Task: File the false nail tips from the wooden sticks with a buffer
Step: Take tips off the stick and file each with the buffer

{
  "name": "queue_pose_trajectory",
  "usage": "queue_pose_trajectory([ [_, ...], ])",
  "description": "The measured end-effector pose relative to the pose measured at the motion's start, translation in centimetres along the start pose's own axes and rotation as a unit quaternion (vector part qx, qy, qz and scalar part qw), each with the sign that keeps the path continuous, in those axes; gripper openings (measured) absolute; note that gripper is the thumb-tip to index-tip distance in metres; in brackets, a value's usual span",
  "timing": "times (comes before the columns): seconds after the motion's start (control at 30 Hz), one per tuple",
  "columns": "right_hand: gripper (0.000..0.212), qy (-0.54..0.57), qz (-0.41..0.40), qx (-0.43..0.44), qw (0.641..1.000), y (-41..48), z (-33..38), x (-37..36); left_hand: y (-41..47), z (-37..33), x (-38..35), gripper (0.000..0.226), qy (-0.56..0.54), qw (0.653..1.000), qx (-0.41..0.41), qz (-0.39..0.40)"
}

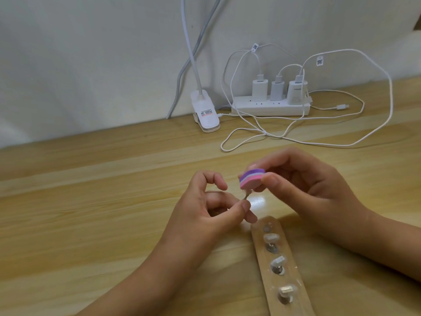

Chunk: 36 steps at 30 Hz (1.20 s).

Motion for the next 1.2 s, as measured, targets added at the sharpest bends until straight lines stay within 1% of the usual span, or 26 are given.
queue_pose_trajectory([
  [0.1,0.022,0.002,0.023,-0.018,1.0,0.1,-0.4,-0.3,0.0,0.0,0.0,0.031,-0.001,1.0,0.005,0.002],
  [0.2,0.022,0.0,0.018,-0.009,1.0,0.1,-0.4,-0.2,0.0,0.1,-0.1,0.033,-0.006,1.0,0.007,-0.001],
  [0.27,0.02,0.005,0.03,-0.024,0.999,0.1,-0.6,-0.4,0.0,0.1,-0.1,0.032,-0.009,1.0,0.009,-0.001],
  [0.43,0.018,-0.002,0.024,-0.029,0.999,0.2,-0.7,-0.4,0.0,0.0,0.0,0.029,-0.009,1.0,0.006,0.0],
  [0.53,0.022,-0.004,0.011,-0.026,1.0,0.2,-0.8,-0.1,0.0,-0.1,0.0,0.029,-0.005,1.0,0.003,0.002],
  [0.6,0.025,0.001,0.017,-0.038,0.999,0.3,-0.9,-0.2,0.0,0.0,0.1,0.03,-0.006,1.0,0.003,0.002],
  [0.63,0.024,0.003,0.021,-0.043,0.999,0.2,-1.1,-0.2,0.0,0.0,0.1,0.03,-0.003,1.0,0.002,0.003],
  [0.73,0.015,-0.011,0.02,-0.016,1.0,0.2,-0.6,-0.1,0.0,0.0,0.2,0.028,-0.004,1.0,-0.002,-0.001],
  [0.77,0.014,-0.009,0.025,-0.019,0.999,0.2,-0.6,-0.2,0.0,0.0,0.1,0.029,-0.007,1.0,-0.002,0.001],
  [0.83,0.015,0.007,0.021,-0.035,0.999,0.1,-0.9,-0.1,0.0,0.0,0.1,0.03,-0.007,1.0,-0.003,0.006],
  [0.93,0.019,-0.004,0.008,-0.021,1.0,0.2,-0.6,0.1,0.0,0.1,0.2,0.03,-0.01,1.0,-0.005,0.0],
  [1.03,0.023,0.022,0.011,-0.047,0.999,0.1,-0.9,0.0,0.0,0.1,0.2,0.03,-0.012,1.0,-0.007,0.002],
  [1.13,0.025,0.018,-0.006,-0.03,0.999,0.1,-0.6,0.3,0.1,0.1,0.2,0.029,-0.019,1.0,-0.006,0.0],
  [1.2,0.025,0.022,0.005,-0.056,0.998,0.1,-0.9,0.1,0.1,0.1,0.2,0.029,-0.027,1.0,-0.007,0.0],
])
Point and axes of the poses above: each hand's wrist, its own y-axis towards the middle knuckle, its own x-axis out of the back of the hand, z = x × y, the point moved 7 cm from there along y, towards the middle knuckle
